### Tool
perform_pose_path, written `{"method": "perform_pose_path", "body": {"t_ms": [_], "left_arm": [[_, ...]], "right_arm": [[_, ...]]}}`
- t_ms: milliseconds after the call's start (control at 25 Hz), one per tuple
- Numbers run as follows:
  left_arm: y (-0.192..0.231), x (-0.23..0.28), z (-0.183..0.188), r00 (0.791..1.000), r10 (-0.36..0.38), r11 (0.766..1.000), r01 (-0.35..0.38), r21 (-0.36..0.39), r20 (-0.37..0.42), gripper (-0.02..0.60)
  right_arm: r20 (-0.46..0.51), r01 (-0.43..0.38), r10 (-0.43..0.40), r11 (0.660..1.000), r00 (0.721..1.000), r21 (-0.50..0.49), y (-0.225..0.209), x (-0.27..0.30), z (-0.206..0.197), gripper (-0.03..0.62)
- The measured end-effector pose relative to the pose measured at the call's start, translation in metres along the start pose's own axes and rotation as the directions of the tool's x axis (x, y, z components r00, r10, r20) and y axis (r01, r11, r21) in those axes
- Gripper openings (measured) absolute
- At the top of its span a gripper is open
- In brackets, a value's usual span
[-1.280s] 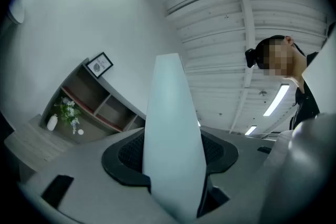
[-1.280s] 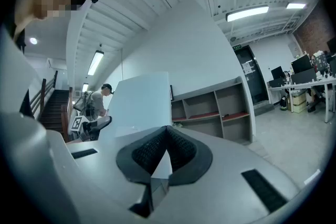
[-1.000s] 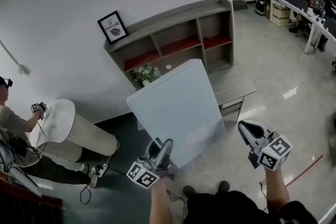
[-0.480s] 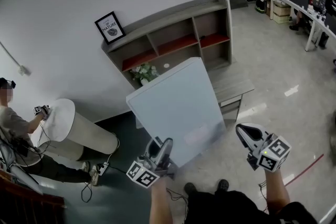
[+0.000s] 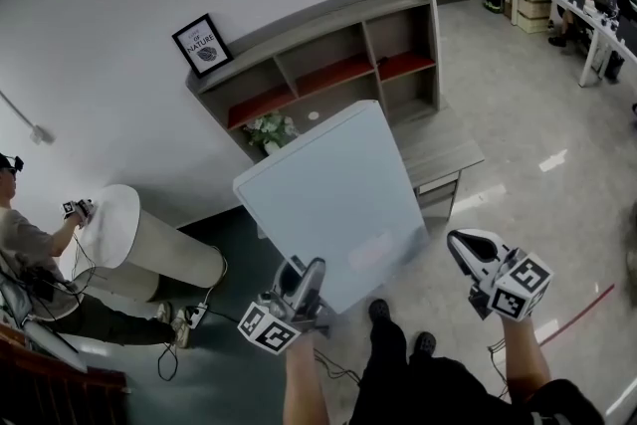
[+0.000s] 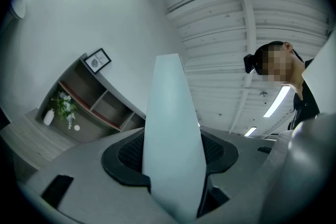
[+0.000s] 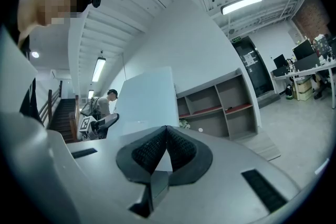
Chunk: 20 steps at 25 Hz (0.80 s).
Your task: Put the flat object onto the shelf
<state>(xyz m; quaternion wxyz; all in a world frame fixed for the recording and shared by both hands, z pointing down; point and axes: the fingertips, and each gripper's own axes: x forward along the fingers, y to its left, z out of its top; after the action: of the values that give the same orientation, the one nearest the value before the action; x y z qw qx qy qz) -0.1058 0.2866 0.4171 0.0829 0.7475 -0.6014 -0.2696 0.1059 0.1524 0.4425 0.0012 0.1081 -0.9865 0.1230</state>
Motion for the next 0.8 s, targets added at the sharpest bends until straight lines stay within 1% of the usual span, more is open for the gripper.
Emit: {"method": "perform_pose_path", "body": {"t_ms": [160,320,520,800], "left_arm": [[0.019,0.010,0.002,1.000,-0.015,1.000,0.015,-0.008,-0.001,0.268],[0.041,0.026,0.010,0.999,-0.046,0.999,0.046,-0.023,0.005,0.268],[0.084,0.054,0.023,0.997,-0.079,0.996,0.079,-0.043,-0.001,0.268],[0.138,0.092,0.045,0.991,-0.134,0.990,0.133,-0.045,-0.006,0.268]], "right_arm": [[-0.002,0.012,-0.012,1.000,1.000,-0.007,-0.008,0.017,0.001,0.012],[-0.003,0.035,-0.035,0.999,0.999,-0.019,-0.016,0.039,0.008,0.012],[-0.005,0.061,-0.061,0.997,0.998,-0.054,-0.028,0.082,0.025,0.012],[0.022,0.108,-0.107,0.990,0.994,-0.089,-0.049,0.139,0.050,0.012]]}}
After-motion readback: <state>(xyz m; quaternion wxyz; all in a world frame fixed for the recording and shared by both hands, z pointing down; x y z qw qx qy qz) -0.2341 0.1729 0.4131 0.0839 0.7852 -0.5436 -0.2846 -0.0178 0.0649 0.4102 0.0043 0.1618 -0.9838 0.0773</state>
